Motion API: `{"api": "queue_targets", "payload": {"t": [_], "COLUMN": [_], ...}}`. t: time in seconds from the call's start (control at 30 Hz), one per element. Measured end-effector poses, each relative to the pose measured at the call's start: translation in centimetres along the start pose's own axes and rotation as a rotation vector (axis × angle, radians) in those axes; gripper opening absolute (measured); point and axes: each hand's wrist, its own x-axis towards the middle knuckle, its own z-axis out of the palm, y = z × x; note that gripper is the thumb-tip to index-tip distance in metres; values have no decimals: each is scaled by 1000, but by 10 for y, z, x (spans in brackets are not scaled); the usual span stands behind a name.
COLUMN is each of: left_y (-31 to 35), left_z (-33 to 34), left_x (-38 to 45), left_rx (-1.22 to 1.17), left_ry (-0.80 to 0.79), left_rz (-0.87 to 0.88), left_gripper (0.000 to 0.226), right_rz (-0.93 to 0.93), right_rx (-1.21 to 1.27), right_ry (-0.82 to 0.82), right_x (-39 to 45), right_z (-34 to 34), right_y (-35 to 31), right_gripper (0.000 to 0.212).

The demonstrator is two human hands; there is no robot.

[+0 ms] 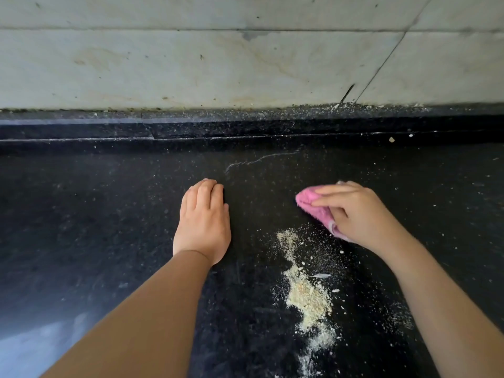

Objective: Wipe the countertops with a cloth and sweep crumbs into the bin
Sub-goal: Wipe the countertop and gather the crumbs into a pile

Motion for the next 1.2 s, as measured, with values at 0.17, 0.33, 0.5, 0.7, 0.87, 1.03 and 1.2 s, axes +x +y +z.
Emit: {"api": "queue_targets", "payload": {"t": [0.17, 0.33, 0.5, 0.7, 0.87, 1.03, 1.2], "left_y": [1, 4, 2, -34, -52, -51, -48], "left_z": [-3, -8, -19, -46, -44, -30, -24], "left_x": [-1, -3, 0, -23, -47, -57, -58], "left_rx": [-37, -78, -258, -330, -303, -206, -117], "left_ry": [-68, -85, -98, -47, -45, -11, -54], "left_rz": [-10, -31, -69, -18, -5, 73, 138], "left_gripper": [40, 40, 41, 39, 34, 37, 41], "right_rz": [235, 141, -12, -2, 55, 118, 360], "right_rx": [385, 362, 70, -112, -247, -183, -139], "right_ry": [172, 391, 575, 368, 396, 310, 303], "right_x": [-27, -29, -25, -21, -32, -30, -35], "right_z": [-5, 32, 62, 102, 105, 104, 71], "right_y": [-14, -54, -92, -114, -124, -101, -50], "right_gripper": [33, 28, 25, 22, 39, 26, 45]}}
